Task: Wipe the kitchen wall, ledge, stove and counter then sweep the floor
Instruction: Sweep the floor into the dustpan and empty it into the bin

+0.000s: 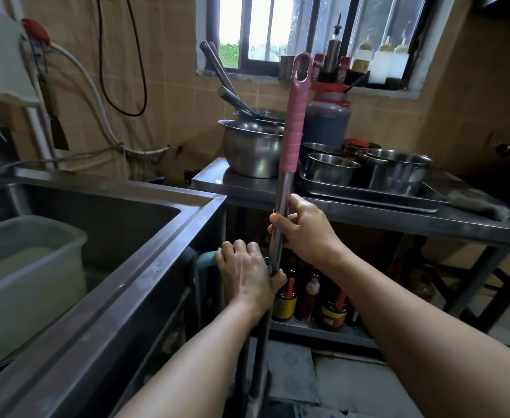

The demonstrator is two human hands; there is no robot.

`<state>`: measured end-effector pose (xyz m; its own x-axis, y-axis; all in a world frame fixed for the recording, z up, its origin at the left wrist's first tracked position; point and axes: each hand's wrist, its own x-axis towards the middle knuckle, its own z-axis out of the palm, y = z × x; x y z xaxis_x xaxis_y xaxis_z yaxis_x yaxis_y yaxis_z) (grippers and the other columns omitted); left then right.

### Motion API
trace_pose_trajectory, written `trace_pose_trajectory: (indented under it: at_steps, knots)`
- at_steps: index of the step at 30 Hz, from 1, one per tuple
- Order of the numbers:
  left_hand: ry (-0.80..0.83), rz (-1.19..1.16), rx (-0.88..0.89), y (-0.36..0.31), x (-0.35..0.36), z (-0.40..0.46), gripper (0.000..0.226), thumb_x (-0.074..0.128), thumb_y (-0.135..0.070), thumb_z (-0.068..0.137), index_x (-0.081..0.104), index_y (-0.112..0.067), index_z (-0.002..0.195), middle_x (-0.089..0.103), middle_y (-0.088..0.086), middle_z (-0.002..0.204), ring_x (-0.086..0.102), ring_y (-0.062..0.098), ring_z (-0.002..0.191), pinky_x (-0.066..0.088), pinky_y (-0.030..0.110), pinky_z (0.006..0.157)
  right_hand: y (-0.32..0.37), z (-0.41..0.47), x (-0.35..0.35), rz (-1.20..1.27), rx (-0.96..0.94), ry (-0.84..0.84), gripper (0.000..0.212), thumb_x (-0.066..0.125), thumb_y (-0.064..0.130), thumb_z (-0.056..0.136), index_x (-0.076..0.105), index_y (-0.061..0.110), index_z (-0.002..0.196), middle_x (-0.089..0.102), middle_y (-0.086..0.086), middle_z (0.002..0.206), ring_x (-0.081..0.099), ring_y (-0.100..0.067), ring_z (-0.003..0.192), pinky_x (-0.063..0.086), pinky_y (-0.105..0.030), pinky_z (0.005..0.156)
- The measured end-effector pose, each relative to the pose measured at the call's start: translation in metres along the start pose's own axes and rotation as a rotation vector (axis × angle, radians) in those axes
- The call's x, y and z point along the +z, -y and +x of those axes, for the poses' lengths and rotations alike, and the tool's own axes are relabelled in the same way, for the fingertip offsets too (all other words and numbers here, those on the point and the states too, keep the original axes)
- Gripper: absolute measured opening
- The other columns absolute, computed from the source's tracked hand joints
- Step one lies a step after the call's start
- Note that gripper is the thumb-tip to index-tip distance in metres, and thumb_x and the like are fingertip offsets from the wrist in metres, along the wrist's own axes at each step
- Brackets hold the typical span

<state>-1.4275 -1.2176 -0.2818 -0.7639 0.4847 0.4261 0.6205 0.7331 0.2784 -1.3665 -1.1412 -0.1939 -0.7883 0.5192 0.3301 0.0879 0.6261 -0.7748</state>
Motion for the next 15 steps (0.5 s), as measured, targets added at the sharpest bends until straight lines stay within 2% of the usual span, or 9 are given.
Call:
trace_pose_trajectory:
  at_steps: [5,9,12,15]
  knots:
    - [0.002,-0.091,-0.004,-0.004,-0.004,-0.001,0.050,0.058,-0.049,0.076,0.046,-0.016,0.111,0.049,0.004,0.117,0.037,0.025,0.113,0.024,0.037,0.100,0.003,-0.001,0.003,0.035,0.012,0.022,0.011,0.059,0.022,0.090,0.056,0.024,0.101,0.070,-0.005,0.083,0.068,-0.017,0.081,0.056,-0.043,0.082]
    - [0.047,-0.058,0.068,0.004,-0.009,-0.003,0.052,0.054,-0.053,0.082,0.041,-0.016,0.116,0.045,0.003,0.120,0.035,0.023,0.114,0.024,0.036,0.101,0.003,-0.002,0.003,0.035,0.029,0.028,0.009,0.059,0.025,0.091,0.055,0.025,0.100,0.070,-0.005,0.084,0.068,-0.017,0.081,0.056,-0.040,0.081]
    - [0.137,-0.109,0.089,0.009,-0.018,-0.001,0.065,0.057,-0.063,0.077,0.040,-0.017,0.119,0.043,0.000,0.121,0.034,0.021,0.117,0.022,0.035,0.106,0.007,-0.004,0.001,0.049,0.062,0.057,0.010,0.057,0.026,0.092,0.055,0.024,0.102,0.068,-0.006,0.088,0.066,-0.018,0.083,0.055,-0.038,0.081]
    - [0.263,-0.186,0.077,0.012,-0.032,-0.002,0.078,0.064,-0.061,0.074,0.032,-0.020,0.132,0.032,-0.001,0.132,0.024,0.020,0.128,0.015,0.035,0.114,0.012,-0.008,-0.003,0.056,0.146,0.128,0.020,0.056,0.021,0.092,0.053,0.023,0.111,0.066,-0.006,0.092,0.065,-0.019,0.089,0.053,-0.037,0.085]
